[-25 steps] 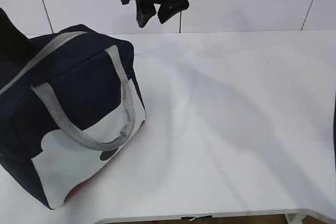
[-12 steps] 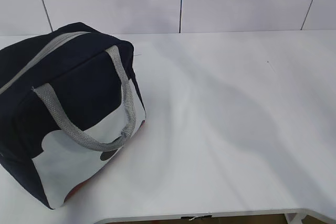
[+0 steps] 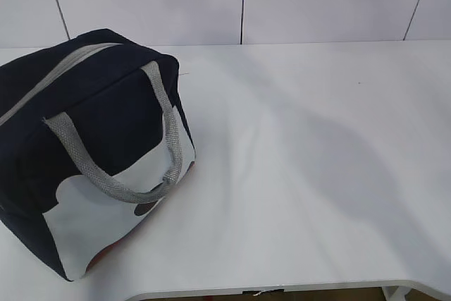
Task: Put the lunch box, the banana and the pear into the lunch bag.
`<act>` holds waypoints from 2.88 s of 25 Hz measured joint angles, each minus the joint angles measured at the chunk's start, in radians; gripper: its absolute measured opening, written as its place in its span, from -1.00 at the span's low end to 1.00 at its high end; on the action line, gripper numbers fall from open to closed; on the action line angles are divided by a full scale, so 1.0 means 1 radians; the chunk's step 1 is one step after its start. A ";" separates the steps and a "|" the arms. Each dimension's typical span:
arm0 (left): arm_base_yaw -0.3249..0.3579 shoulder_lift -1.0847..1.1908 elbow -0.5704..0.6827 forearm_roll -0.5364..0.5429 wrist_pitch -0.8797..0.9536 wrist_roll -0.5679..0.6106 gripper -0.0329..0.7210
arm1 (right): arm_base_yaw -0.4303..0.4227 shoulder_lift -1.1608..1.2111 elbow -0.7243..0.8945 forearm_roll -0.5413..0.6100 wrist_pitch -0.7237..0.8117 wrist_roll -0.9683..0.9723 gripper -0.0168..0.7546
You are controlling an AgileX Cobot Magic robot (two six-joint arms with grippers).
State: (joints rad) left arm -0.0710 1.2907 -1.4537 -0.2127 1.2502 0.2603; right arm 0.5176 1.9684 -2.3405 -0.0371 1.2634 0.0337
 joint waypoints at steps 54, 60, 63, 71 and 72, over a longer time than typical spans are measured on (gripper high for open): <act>0.002 -0.905 0.482 0.014 0.020 -0.094 -0.24 | 0.000 -1.320 1.259 -0.054 0.004 -0.024 0.14; 0.002 -1.041 0.641 -0.063 0.024 -0.085 -0.26 | 0.000 -1.468 1.336 -0.149 0.006 -0.024 0.14; 0.002 -1.118 0.713 -0.109 0.024 -0.014 -0.26 | 0.000 -1.522 1.386 -0.218 0.006 -0.023 0.14; 0.002 -1.275 0.882 -0.243 -0.053 0.097 -0.27 | 0.000 -1.646 1.499 -0.238 0.006 -0.021 0.14; 0.002 -1.275 0.900 -0.246 -0.056 0.098 -0.27 | 0.000 -1.661 1.510 -0.238 0.006 -0.021 0.14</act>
State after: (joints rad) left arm -0.0694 0.0157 -0.5540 -0.4584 1.1939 0.3587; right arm 0.5176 0.3069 -0.8309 -0.2755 1.2696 0.0125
